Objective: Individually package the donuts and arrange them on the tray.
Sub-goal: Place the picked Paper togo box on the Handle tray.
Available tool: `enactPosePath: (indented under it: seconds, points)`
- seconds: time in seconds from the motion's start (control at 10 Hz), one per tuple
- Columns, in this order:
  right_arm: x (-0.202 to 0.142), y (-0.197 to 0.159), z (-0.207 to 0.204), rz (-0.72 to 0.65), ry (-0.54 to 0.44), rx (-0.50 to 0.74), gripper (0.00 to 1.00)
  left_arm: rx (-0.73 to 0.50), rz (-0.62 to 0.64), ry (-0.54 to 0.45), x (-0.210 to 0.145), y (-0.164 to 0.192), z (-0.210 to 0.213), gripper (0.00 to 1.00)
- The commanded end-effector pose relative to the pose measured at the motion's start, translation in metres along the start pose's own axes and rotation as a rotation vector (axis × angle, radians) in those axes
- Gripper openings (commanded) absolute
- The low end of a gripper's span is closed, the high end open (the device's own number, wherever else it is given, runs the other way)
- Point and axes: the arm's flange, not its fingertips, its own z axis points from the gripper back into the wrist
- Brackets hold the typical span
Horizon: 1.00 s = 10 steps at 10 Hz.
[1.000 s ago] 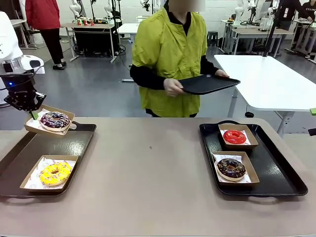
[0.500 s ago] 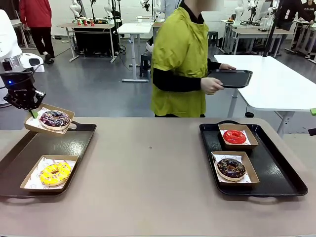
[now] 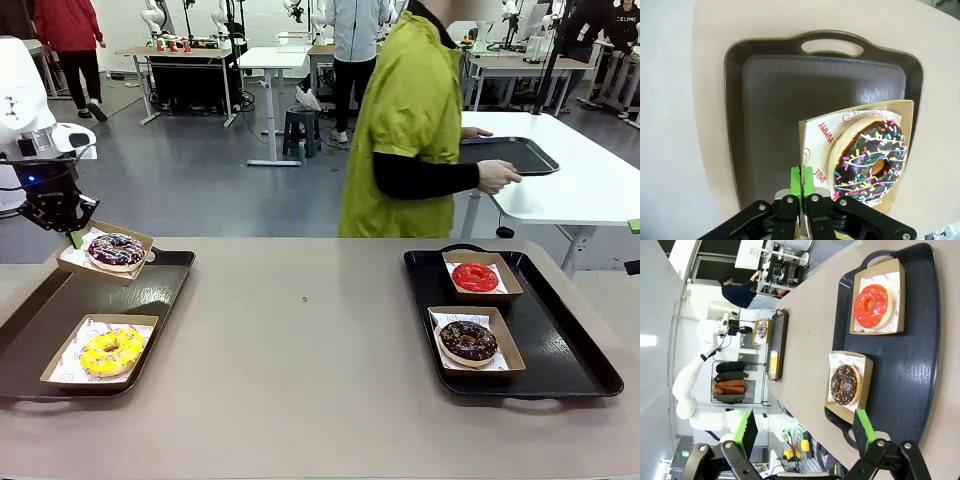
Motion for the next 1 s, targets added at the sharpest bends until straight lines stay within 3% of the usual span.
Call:
enactPosePath:
  seconds: [0.0, 0.9]
  points:
    - [-0.004, 0.002, 0.000, 0.008, 0.010, -0.004, 1.00, -0.014, -0.003, -0.014, 0.016, 0.014, -0.004, 0.01]
    - [-0.004, 0.002, 0.000, 0.008, 0.010, -0.004, 1.00, -0.033, -0.032, 0.043, 0.039, 0.027, -0.057, 0.01]
